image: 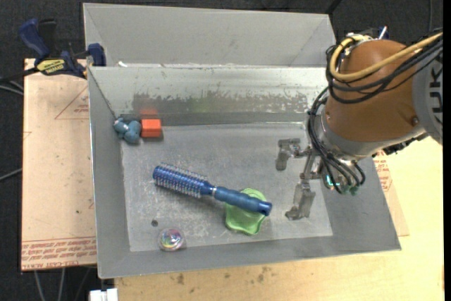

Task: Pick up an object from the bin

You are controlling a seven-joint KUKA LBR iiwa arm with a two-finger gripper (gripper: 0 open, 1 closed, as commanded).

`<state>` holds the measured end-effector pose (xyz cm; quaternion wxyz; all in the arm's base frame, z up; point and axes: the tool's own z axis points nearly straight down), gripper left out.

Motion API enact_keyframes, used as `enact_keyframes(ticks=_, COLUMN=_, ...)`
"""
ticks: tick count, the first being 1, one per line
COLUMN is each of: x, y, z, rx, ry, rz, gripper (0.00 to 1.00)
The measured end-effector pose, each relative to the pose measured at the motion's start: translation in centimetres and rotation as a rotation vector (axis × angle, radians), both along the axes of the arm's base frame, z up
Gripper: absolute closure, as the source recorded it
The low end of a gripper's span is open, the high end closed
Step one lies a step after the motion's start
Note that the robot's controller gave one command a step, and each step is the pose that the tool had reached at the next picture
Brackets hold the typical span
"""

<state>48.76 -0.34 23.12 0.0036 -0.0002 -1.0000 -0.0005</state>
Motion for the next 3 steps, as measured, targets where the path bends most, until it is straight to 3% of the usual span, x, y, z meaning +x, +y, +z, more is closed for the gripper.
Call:
enact_keyframes(ticks=1, x=1.1, y=4.7, z=-11.6, rx=0.001, ry=-0.001, rz=0.118, gripper=0.0)
enact_keyframes(ticks=2, x=1.3, y=4.5, z=-11.1, rx=0.001, ry=-0.007, rz=0.115, gripper=1.0)
enact_keyframes(ticks=3, x=0.5, y=1.0, z=2.5, rx=-0.001, ry=-0.016, rz=0.08, gripper=1.0)
